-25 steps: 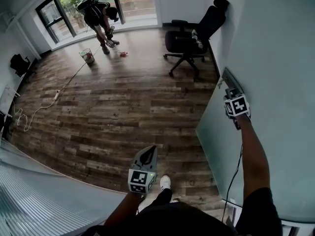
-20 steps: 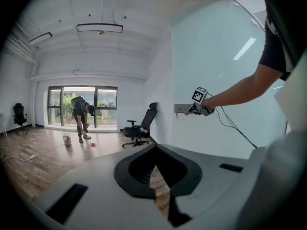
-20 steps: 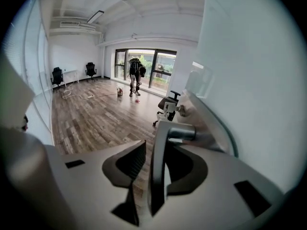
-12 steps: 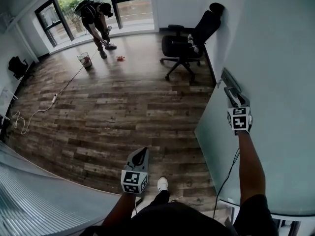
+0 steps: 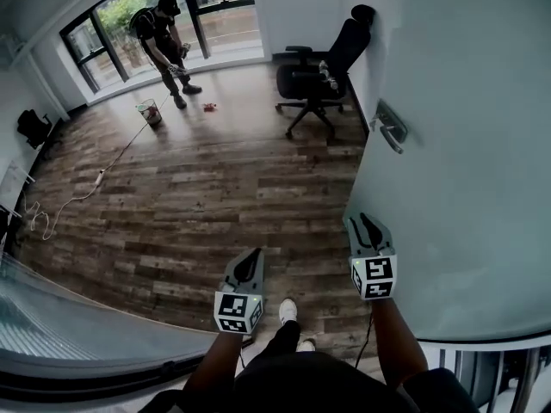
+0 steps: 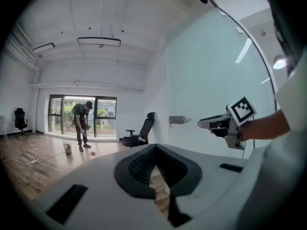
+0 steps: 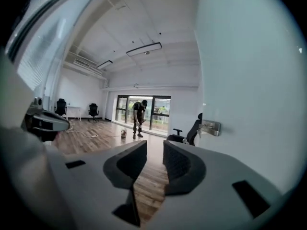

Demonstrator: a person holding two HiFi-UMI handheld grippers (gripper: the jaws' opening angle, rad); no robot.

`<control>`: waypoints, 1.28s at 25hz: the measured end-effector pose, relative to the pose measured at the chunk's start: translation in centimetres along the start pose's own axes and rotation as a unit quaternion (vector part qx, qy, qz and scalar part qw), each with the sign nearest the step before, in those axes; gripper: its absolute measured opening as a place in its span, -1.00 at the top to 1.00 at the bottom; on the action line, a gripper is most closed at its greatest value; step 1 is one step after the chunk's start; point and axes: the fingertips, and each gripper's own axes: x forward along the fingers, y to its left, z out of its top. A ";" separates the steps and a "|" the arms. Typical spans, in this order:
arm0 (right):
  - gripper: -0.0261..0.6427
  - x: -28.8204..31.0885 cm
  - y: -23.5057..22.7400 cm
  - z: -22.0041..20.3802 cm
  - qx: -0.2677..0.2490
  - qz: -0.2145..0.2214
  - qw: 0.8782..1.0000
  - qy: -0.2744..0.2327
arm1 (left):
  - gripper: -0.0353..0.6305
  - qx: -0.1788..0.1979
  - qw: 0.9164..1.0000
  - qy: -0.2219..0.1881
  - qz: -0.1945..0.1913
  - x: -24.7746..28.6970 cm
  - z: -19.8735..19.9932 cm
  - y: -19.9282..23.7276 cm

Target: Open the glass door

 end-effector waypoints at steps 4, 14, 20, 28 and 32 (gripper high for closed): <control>0.81 -5.7 5.8 -1.1 -0.006 0.028 1.000 -0.008 | 0.90 -0.004 1.000 0.000 0.014 -5.4 -1.7 -2.0; 0.88 -12.9 10.2 -4.6 0.016 0.024 1.000 0.005 | 0.90 -0.003 1.000 0.014 0.025 -12.1 -3.6 -3.6; 0.88 -18.2 13.8 -3.7 0.019 0.011 0.999 -0.027 | 0.90 0.002 1.000 0.008 0.005 -16.4 -4.0 -5.0; 0.88 -27.5 22.3 -3.5 0.019 -0.002 0.999 -0.034 | 0.90 0.011 0.999 -0.018 -0.040 -26.5 -4.2 -7.9; 0.88 -32.5 26.0 -3.7 0.022 -0.003 0.999 -0.045 | 0.90 0.022 0.998 -0.028 -0.056 -31.9 -4.6 -10.2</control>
